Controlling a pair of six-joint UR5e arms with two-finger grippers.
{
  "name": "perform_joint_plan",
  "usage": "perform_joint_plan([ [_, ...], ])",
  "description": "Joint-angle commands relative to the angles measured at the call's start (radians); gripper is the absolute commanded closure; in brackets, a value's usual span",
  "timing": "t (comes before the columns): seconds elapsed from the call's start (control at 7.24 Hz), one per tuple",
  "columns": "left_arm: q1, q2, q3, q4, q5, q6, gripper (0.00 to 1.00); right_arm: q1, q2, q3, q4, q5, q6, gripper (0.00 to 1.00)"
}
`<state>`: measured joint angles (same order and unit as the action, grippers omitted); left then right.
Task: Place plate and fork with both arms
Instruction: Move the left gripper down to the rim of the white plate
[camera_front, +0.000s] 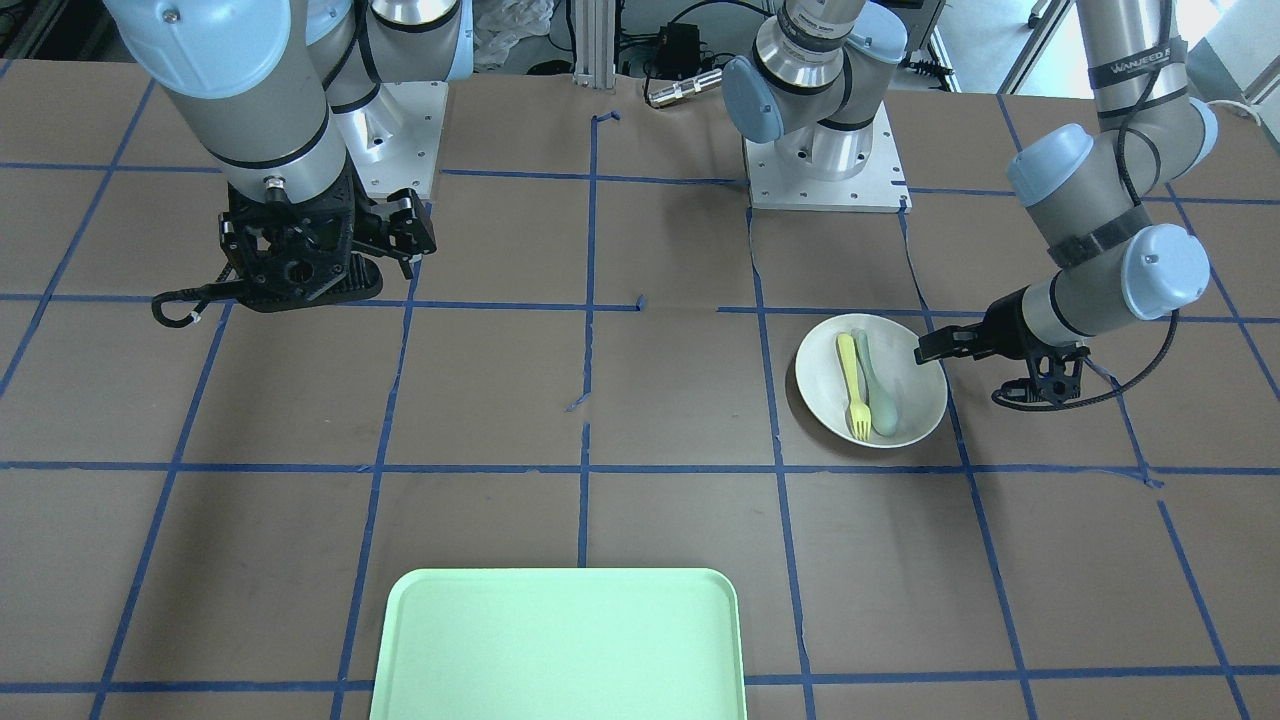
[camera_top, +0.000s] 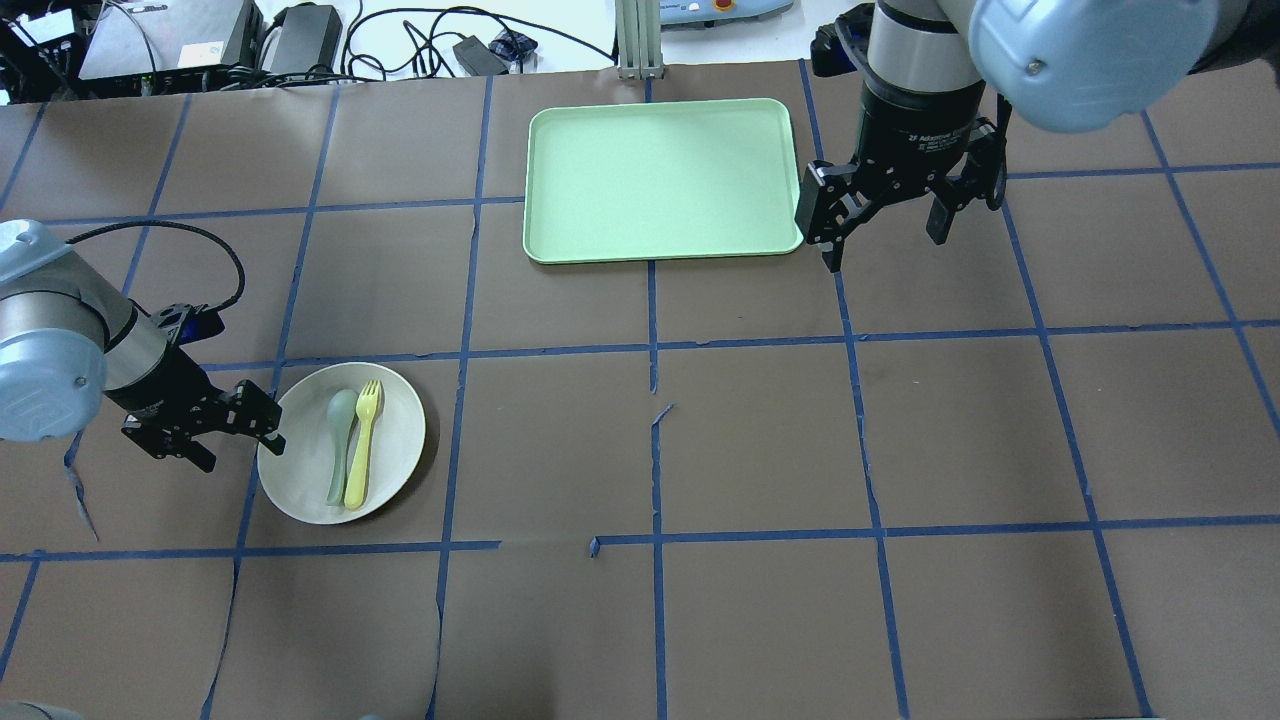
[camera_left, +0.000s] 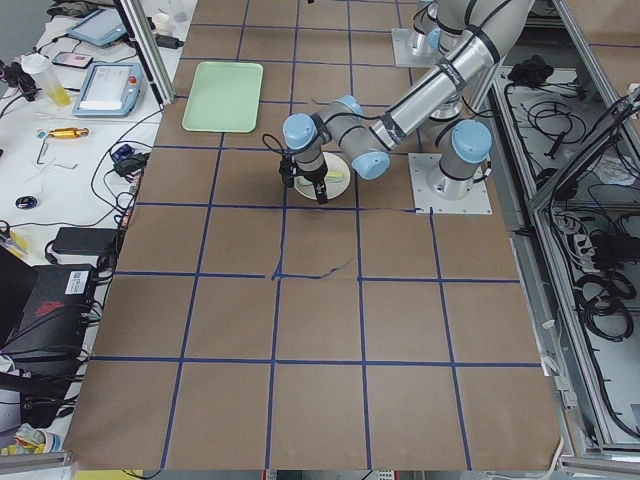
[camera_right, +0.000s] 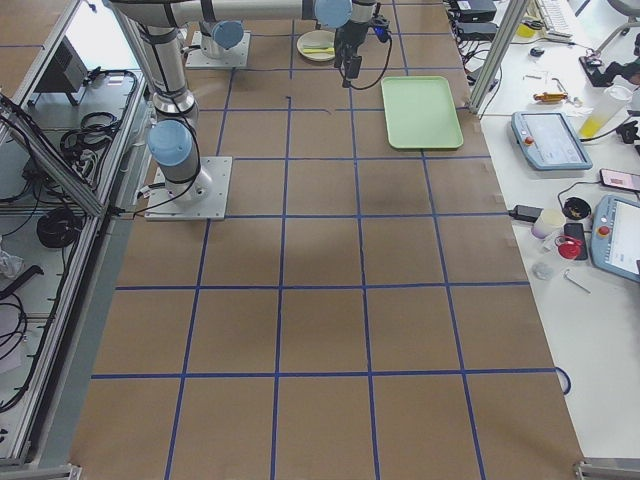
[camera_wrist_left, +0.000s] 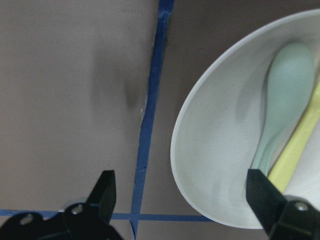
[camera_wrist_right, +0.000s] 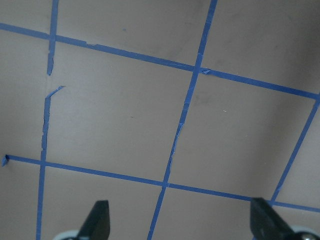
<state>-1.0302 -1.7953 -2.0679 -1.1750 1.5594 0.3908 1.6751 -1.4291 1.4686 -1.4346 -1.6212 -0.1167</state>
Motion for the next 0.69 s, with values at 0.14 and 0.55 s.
perform_joint_plan([
  [0.14,0.002,-0.047,-0.006,0.000,-0.021,0.008,0.40,0.000,-0.001,0.021,-0.001,-0.002,0.002,0.00],
  [0.55,-0.004,-0.056,0.003,-0.002,-0.016,0.020,1.00,0.000,-0.001,0.022,-0.001,-0.002,0.000,0.00],
])
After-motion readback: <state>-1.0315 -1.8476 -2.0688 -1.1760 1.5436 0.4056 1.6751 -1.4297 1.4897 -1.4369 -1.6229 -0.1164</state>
